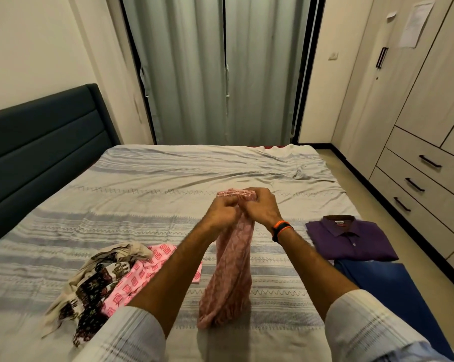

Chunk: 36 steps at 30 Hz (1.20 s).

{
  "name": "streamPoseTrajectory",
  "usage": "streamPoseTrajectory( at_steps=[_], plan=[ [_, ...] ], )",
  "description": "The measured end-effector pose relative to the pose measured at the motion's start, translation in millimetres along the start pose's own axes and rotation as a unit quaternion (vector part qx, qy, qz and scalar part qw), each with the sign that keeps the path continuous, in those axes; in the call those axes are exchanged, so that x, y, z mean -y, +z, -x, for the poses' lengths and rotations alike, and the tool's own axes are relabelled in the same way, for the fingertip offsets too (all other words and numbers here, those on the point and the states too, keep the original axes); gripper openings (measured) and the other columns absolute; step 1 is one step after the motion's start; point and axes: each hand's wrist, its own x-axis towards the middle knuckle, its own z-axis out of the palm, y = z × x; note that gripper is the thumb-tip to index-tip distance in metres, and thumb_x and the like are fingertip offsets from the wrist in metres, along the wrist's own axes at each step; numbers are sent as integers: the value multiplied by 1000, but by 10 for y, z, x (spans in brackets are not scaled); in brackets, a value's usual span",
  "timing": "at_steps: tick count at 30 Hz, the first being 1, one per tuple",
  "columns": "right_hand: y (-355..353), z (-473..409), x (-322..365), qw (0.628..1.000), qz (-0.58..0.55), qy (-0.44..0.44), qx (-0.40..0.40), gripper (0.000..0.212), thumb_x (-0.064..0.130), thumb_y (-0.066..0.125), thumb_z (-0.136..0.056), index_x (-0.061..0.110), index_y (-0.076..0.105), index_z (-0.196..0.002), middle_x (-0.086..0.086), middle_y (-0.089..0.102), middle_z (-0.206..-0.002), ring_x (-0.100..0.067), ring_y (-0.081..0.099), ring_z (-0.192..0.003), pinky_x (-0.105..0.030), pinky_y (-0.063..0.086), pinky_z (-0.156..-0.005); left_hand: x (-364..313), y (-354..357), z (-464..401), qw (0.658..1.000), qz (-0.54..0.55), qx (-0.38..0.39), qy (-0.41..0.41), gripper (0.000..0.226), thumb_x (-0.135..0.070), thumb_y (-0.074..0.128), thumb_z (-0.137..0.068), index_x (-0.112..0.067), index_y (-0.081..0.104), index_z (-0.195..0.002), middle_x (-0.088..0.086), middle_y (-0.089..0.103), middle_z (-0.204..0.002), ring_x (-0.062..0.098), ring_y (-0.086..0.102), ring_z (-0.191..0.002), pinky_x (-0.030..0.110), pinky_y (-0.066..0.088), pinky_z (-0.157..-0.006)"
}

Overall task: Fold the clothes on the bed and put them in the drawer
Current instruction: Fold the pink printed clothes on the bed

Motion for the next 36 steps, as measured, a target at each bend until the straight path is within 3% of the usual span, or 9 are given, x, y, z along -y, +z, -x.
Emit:
streamPoseTrajectory(
  at_steps=[2, 4, 7, 11, 15, 19, 23, 29, 36],
  plan=[
    [-61, -22, -41, 996, -87, 31, 20, 6, 5, 69, -80, 0, 69, -84, -14, 73, -82, -19, 64, -73, -40, 56, -67, 100, -89, -67, 987, 32, -158, 2, 34, 6, 59, -86, -8, 68, -116, 3, 67, -116, 17, 61, -103, 33, 54, -89],
    [-160, -14, -16, 984, -164, 40, 59, 14, -2, 68, -83, -6, 69, -96, -12, 73, -89, -21, 68, -81, -43, 57, -78, 180, -219, -82, 977, 44, -208, 3, 48, -4, 74, -82, -6, 57, -127, -5, 55, -123, 13, 52, -110, 30, 49, -93],
    [-326, -21, 83, 961, -250, 24, 120, 25, -7, 64, -85, -7, 67, -110, -13, 72, -101, -23, 69, -89, -36, 58, -83, 217, -391, -114, 992, 73, -106, 7, 82, -15, 90, -67, -5, 47, -135, 0, 56, -129, 17, 55, -117, 32, 50, -96],
    [-512, -81, 141, 948, -270, 1, 168, 21, -11, 59, -87, 1, 69, -100, -7, 73, -94, -19, 70, -86, -31, 59, -82, 52, -514, -78, 999, 29, 2, 41, 49, -15, 87, -68, -7, 69, -113, 6, 74, -105, 23, 69, -101, 30, 57, -77],
    [-672, -139, 145, 975, -145, -14, 169, 11, 5, 67, -90, 13, 70, -98, 0, 73, -97, -13, 69, -89, -28, 57, -81, -144, -536, -69, 998, -27, -22, 60, 25, -23, 86, -71, -19, 74, -92, -6, 74, -89, 7, 69, -82, 21, 53, -66],
    [-675, -261, 16, 997, 1, -27, 74, 32, 37, 78, -82, 9, 73, -98, -4, 75, -99, -17, 69, -92, -40, 57, -86, -219, -508, -131, 996, -52, -48, 61, 38, -29, 86, -71, -15, 72, -103, -2, 73, -98, 9, 69, -87, 25, 56, -73],
    [-637, -234, -67, 997, 71, -30, -3, 36, 47, 75, -81, 18, 73, -103, 3, 72, -96, -15, 65, -89, -30, 51, -79, -196, -446, -183, 986, -117, -105, 63, 46, -34, 85, -72, -11, 71, -109, 3, 73, -105, 18, 68, -94, 38, 57, -88],
    [-536, -15, -38, 983, -155, 75, 59, 27, 38, 63, -94, 12, 65, -103, -8, 72, -96, -20, 71, -68, -27, 58, -52, -149, -377, -145, 949, -259, -178, 32, 48, -54, 72, -80, -17, 70, -112, 2, 71, -105, 24, 66, -97, 37, 53, -85],
    [-675, 85, -50, 978, -159, 91, 103, 37, 45, 59, -94, 9, 63, -104, -12, 74, -96, -21, 75, -73, -29, 61, -60, -195, -504, -12, 995, -99, 15, -19, 24, -32, 69, -89, -11, 67, -101, 5, 76, -90, 17, 72, -62, 22, 46, -50]
  ],
)
